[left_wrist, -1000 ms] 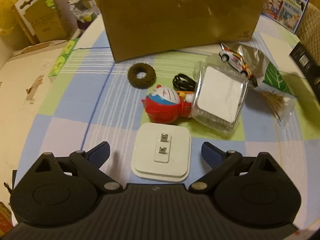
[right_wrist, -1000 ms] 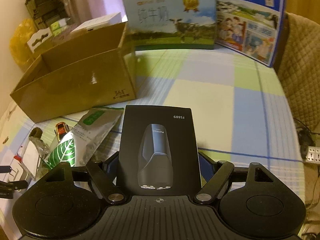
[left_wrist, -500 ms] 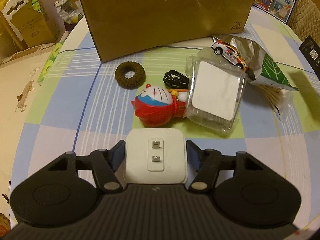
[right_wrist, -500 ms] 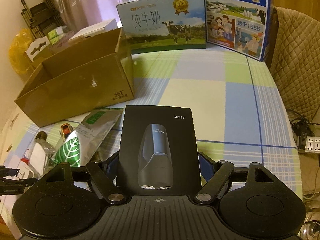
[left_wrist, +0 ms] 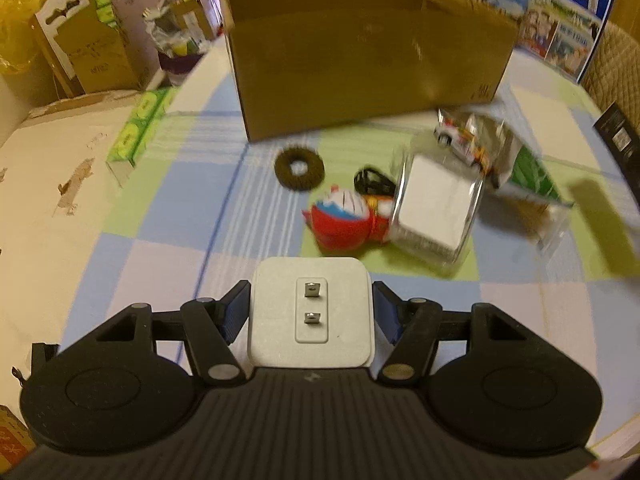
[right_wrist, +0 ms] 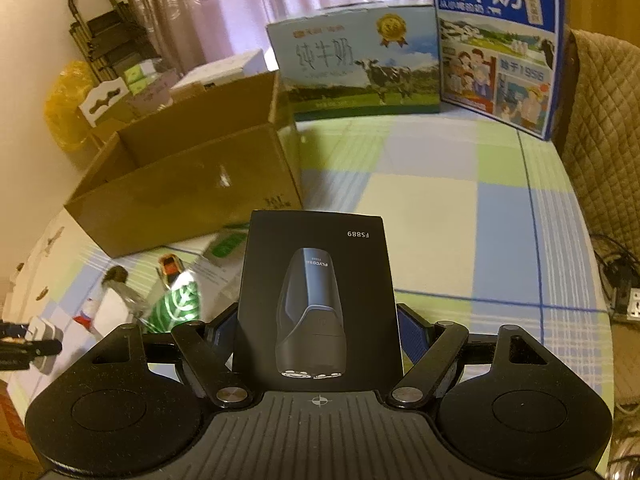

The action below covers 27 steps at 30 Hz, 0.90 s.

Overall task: Organize objects
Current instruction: 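Carry the plug adapter with the left tool while the right tool carries the black box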

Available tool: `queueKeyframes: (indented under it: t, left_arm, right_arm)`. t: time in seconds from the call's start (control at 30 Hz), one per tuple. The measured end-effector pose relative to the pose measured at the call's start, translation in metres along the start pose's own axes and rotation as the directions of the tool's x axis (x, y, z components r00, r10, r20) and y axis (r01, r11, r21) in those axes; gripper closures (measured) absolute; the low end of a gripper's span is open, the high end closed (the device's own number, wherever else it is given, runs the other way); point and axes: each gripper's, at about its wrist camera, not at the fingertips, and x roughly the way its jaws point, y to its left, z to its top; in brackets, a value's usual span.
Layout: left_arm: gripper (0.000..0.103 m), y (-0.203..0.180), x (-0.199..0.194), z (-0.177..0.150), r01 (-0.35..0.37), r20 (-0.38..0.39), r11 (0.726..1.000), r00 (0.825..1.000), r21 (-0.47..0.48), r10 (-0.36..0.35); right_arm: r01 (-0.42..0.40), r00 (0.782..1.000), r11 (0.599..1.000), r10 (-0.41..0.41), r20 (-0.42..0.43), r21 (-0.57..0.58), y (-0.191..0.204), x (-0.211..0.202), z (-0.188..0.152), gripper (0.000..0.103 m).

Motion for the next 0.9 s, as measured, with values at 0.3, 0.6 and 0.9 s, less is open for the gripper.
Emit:
queueKeyframes:
  t: [0.3, 0.6, 0.9]
  left_arm:
    - [0.042, 0.009, -0.042, 0.054, 0.002, 0.121, 0.999, 0.993, 0.032, -0.006]
    - [0.042, 0.012, -0.037, 0.13, 0.016, 0.204, 0.998, 0.979, 0.058, -0.027]
    - [0.042, 0.014, -0.002, 0.214, 0.007, 0.228, 0.998, 0.973, 0.067, -0.022]
  right_arm:
    - [-0.089, 0.995, 0.995, 0.092, 0.048, -0.053, 0.032, 0.005, 0.053, 0.027]
    - [-0.168, 0.979, 0.979, 0.179, 0.094, -0.113, 0.088, 0.048, 0.128, 0.027]
    - [-0.179, 0.977, 0.974, 0.193, 0.093, -0.141, 0.132, 0.117, 0.19, 0.027]
